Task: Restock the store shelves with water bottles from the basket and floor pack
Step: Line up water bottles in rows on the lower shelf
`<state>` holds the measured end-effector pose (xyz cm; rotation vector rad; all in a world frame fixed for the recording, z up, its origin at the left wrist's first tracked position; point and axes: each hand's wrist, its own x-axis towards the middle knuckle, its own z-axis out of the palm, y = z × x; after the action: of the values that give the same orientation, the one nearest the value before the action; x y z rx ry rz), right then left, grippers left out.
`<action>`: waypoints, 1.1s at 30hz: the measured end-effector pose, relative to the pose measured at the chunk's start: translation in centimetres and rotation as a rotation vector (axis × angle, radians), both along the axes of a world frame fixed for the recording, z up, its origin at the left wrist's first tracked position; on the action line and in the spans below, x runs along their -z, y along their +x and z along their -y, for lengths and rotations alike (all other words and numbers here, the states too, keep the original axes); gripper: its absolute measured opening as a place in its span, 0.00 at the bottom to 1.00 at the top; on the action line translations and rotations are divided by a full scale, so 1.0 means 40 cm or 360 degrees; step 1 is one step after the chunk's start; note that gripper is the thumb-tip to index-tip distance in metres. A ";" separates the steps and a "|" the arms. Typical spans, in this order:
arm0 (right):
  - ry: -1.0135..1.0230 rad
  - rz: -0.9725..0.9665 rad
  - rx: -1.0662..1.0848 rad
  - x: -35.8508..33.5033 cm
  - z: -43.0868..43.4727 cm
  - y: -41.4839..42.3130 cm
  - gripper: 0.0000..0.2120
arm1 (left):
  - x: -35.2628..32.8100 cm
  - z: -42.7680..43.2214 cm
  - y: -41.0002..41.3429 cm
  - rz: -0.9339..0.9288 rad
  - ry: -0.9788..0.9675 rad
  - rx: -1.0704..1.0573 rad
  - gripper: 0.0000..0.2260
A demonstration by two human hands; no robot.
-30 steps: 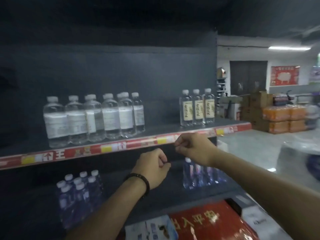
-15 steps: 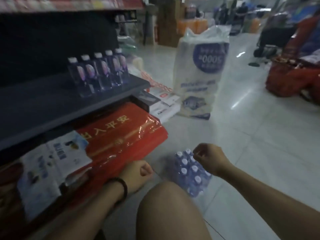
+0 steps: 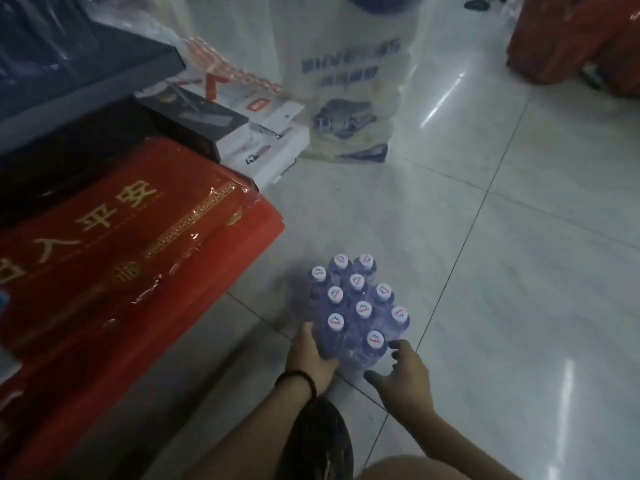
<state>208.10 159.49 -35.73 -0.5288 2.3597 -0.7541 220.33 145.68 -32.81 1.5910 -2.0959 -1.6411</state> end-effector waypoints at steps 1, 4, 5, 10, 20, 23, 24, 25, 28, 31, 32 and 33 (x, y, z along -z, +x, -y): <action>-0.0067 0.0015 0.0052 0.015 0.012 0.009 0.29 | 0.018 0.007 -0.020 -0.0044 -0.0003 -0.0047 0.19; -0.0288 0.0094 0.0248 0.042 0.042 0.036 0.28 | 0.088 0.007 -0.053 -0.0132 -0.0013 -0.0092 0.23; -0.0340 0.0109 0.0329 0.050 0.050 0.044 0.27 | 0.104 0.002 -0.054 -0.0128 -0.0014 -0.0088 0.26; -0.0484 0.0107 0.0694 0.081 0.078 0.076 0.27 | 0.167 -0.007 -0.039 -0.0077 -0.0221 -0.0039 0.33; -0.0553 0.0260 0.0161 0.130 0.023 0.050 0.27 | 0.189 -0.002 -0.006 -0.0240 0.0087 -0.0027 0.26; -0.0455 0.0160 -0.0015 0.135 0.046 0.048 0.35 | 0.195 -0.016 0.016 -0.0251 0.0171 -0.0009 0.27; -0.0435 0.0119 -0.0044 0.133 0.053 0.049 0.34 | 0.196 -0.020 0.024 -0.0275 0.0205 -0.0015 0.27; -0.0423 0.0088 -0.0062 0.125 0.057 0.050 0.32 | 0.192 -0.022 0.033 -0.0298 0.0245 -0.0010 0.27; -0.0469 0.0085 -0.0094 0.089 0.044 0.056 0.26 | 0.159 -0.027 0.059 -0.0388 0.0340 -0.0011 0.29; -0.0564 0.0259 -0.0082 0.021 0.031 0.059 0.24 | 0.106 -0.023 0.088 -0.0520 0.0317 -0.0088 0.30; -0.0604 0.0303 -0.0113 -0.012 0.037 0.059 0.25 | 0.081 -0.018 0.099 -0.0579 0.0315 -0.0124 0.29; -0.0648 0.0323 -0.0167 -0.049 0.048 0.060 0.25 | 0.049 -0.012 0.109 -0.0639 0.0318 -0.0164 0.27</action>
<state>210.50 157.57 -33.76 -0.7026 1.9812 -1.1884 224.70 146.15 -34.78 1.2509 -1.6713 -1.9844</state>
